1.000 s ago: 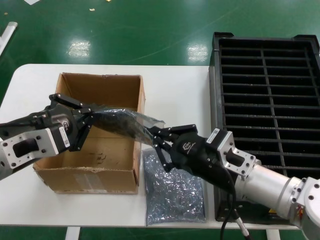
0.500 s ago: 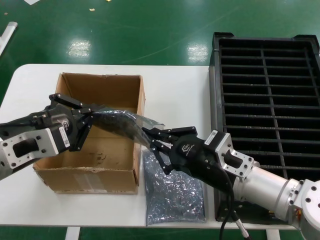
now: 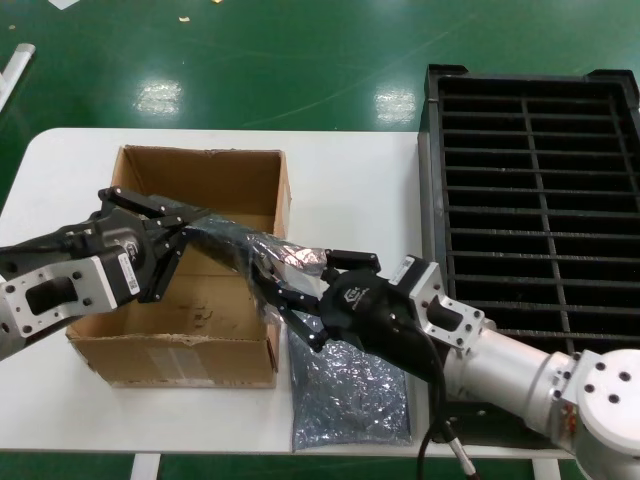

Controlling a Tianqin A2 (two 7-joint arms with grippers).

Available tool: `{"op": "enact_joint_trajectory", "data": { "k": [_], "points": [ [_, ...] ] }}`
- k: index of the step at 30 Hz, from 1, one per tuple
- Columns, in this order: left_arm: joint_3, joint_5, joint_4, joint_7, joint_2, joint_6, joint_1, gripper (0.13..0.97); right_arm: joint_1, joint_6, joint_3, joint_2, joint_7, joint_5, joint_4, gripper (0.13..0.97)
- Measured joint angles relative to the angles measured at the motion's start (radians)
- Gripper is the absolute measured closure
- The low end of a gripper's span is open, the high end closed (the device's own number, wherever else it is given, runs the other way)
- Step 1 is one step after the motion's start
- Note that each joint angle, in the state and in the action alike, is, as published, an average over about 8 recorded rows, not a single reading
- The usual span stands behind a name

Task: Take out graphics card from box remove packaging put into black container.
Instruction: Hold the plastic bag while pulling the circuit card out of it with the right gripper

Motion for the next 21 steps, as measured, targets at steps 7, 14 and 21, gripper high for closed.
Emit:
{"op": "enact_joint_trajectory", "data": {
  "k": [7, 14, 21],
  "points": [
    [0.000, 0.000, 0.000, 0.000, 0.000, 0.000, 0.000, 0.959, 0.024, 0.009, 0.004, -0.043, -0.007, 0.010, -0.056, 0.822],
    [0.000, 0.000, 0.000, 0.000, 0.000, 0.000, 0.000, 0.959, 0.025, 0.020, 0.016, -0.055, -0.008, 0.018, -0.061, 0.841],
    [0.000, 0.000, 0.000, 0.000, 0.000, 0.000, 0.000, 0.959, -0.011, 0.020, 0.018, -0.018, 0.023, 0.014, 0.020, 0.907]
  ]
}}
